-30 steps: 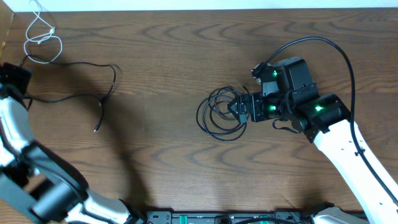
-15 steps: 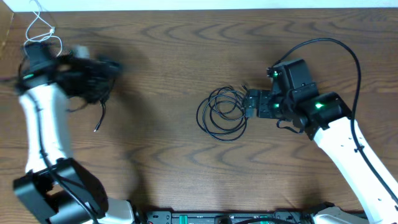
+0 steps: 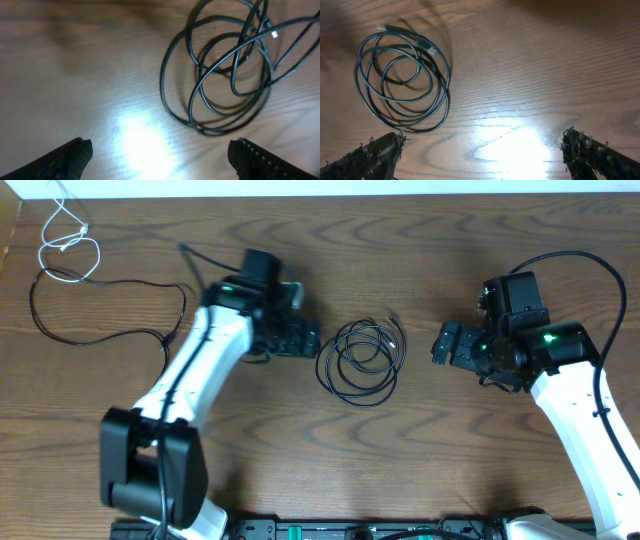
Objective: Untangle cables
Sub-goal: 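Move both grippers back toward the remaining black coil in the center, then grasp a strand of the black coil with the left gripper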
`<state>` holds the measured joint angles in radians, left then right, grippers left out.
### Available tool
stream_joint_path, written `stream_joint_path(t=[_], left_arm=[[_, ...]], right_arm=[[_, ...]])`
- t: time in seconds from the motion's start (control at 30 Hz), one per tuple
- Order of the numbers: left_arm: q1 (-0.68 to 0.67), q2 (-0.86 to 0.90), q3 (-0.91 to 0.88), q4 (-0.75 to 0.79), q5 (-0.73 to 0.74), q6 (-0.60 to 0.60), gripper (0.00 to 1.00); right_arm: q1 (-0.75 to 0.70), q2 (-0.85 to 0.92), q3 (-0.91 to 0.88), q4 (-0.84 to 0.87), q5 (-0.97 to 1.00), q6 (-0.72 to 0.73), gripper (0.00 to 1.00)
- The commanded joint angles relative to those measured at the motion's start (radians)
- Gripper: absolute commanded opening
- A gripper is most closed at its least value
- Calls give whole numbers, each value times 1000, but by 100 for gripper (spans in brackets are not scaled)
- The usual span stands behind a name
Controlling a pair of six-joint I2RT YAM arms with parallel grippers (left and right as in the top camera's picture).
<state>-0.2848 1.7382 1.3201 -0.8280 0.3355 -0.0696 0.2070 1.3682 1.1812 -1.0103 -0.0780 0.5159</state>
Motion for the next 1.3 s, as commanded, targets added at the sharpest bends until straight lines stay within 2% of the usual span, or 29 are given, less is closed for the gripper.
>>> stream_joint_path(t=[0.0,0.13,0.3,0.53,0.63,0.73,0.93,0.97,1.03,1.27], left_arm=[[-64,52,-6,34,-82,21,92],[-135,119,-6,80,-81,19,91],[-184,167,-6,92,-74,15,79],[-212,189,-6,98,-75,13,50],[-211,197,-6,109,-76,13,41],[-211,211,-7,125,-83,13,27],[-211,216,-7,130,-119,13,25],[-211,216,-7,130,-141,12,27],[-211,216,-7,132,-172,13,40],[-208,201,1,114,-183,13,42]], right_arm=[[-5,5,2,-3,8,11,99],[-5,5,2,-4,8,11,99],[-5,5,2,-5,14,-26,99],[-5,5,2,-5,23,-24,99],[-5,5,2,-12,23,-24,99],[-5,5,2,-28,23,-24,99],[-5,5,2,-54,23,-24,99],[-5,5,2,-58,23,-24,99],[-5,5,2,-66,23,-24,99],[-5,5,2,-81,23,-24,99]])
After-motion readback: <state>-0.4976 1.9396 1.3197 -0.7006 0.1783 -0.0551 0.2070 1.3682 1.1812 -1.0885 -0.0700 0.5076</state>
